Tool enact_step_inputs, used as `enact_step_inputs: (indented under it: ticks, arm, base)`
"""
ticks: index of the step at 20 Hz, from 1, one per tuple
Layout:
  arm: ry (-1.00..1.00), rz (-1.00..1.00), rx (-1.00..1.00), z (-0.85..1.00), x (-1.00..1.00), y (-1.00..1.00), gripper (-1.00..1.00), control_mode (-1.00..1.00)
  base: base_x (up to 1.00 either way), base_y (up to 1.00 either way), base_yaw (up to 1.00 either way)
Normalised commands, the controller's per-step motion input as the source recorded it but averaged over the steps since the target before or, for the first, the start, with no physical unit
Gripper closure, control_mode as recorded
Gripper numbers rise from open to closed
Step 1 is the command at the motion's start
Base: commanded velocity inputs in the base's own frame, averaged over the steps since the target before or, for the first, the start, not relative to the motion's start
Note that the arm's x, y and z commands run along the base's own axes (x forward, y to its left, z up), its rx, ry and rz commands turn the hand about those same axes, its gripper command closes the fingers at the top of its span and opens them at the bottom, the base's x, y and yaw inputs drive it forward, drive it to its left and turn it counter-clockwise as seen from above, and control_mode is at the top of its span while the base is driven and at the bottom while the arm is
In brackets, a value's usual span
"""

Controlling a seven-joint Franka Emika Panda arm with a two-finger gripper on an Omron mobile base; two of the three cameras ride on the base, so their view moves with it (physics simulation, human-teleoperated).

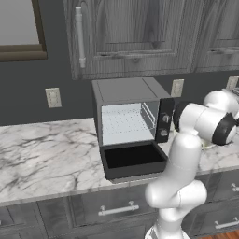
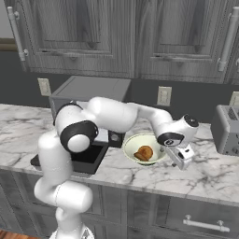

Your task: Pick up the heated bread from the toaster oven and place it in the bowl. Then move the bread bowl to the dining counter.

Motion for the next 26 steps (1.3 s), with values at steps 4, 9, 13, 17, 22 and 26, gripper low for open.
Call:
enact_step_inputs:
  ticks: [4,9,13,17,22,26]
  arm:
    - [-0.04,0.0,0.08,-0.12,0.12,0.22,-1.0,-1.0]
    - [-0.02,0.0,0.02,-0.27,0.04,0.5,-1.0,-1.0]
    - [-0.02,0.0,0.0,-0.32,0.11,0.69,1.0,-1.0]
    - [0.0,0.0,0.0,-0.04,0.05,0.27,1.0,-1.0]
    - [-0.12,-0.02,0.0,0.17,-0.06,0.0,1.0,-1.0]
    - [-0.22,-0.18,0.0,0.59,-0.45,0.0,1.0,-1.0]
  base:
    - [0.0,0.0,0.0]
    - [0.0,0.0,0.0]
    - [0.0,0.0,0.0]
    - [0.0,0.0,0.0]
    - [0.0,0.0,0.0]
    - [0.0,0.0,0.0]
